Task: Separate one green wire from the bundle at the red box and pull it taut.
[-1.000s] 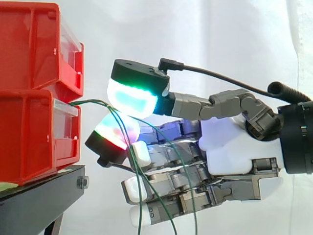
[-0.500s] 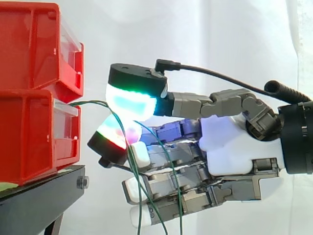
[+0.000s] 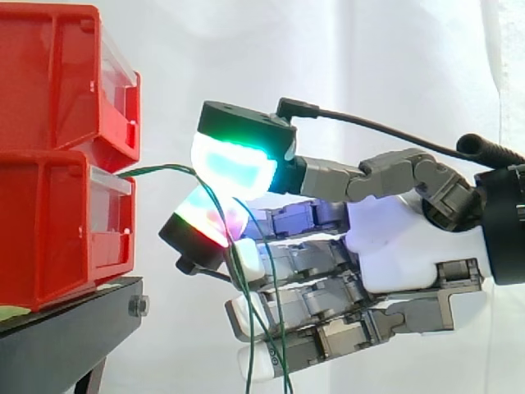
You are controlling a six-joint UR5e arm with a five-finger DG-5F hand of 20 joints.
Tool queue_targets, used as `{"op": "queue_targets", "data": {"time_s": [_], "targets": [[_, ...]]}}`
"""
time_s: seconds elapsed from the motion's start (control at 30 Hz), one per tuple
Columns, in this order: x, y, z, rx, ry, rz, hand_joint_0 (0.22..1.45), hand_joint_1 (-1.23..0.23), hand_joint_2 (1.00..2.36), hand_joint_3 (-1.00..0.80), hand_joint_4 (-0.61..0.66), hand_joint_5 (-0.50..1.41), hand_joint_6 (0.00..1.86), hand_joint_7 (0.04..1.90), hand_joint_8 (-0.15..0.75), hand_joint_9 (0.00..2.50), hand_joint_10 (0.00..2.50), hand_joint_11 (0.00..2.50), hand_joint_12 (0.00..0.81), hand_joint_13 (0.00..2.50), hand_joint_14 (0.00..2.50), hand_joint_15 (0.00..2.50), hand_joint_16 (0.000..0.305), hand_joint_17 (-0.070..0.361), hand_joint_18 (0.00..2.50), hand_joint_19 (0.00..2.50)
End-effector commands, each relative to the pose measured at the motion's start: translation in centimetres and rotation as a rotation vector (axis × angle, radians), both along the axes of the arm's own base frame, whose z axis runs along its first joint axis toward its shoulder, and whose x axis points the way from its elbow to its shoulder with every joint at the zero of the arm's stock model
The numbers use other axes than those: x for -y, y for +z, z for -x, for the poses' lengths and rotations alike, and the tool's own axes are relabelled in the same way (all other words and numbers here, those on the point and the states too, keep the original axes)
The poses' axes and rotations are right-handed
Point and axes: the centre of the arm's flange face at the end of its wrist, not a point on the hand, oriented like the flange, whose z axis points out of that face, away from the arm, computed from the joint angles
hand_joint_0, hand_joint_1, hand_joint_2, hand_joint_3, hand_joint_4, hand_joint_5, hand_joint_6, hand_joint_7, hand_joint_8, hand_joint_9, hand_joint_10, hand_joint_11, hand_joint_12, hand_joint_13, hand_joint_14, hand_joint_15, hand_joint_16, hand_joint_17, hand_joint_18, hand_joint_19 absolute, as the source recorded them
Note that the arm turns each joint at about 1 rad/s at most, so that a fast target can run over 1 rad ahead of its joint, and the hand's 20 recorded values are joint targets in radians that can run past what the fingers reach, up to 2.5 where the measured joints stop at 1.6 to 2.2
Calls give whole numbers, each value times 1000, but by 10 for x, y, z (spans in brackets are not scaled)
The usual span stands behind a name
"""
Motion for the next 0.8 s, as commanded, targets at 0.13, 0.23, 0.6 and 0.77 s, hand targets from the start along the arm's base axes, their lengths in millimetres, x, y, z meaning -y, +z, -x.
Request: {"op": "queue_targets", "data": {"time_s": [0.13,0.23,0.6,0.77], "targets": [[-1,-1,0,-5,0,2,808,-919,1000,-500,-183,-175,953,1134,202,1207,24,864,315,1102,27,708,39,87,872,612],[-1,-1,0,-5,0,2,791,-940,1000,-500,-170,-168,950,1135,203,1212,23,869,317,1112,27,711,39,88,893,605],[-1,-2,1,-6,1,4,724,-1000,1000,-500,-145,-145,937,1112,204,1234,24,869,314,1137,29,742,40,90,927,631],[-1,-1,1,-5,1,5,653,-969,1000,-500,-94,-134,927,1059,207,1255,25,871,316,1148,29,752,41,92,938,648]]}}
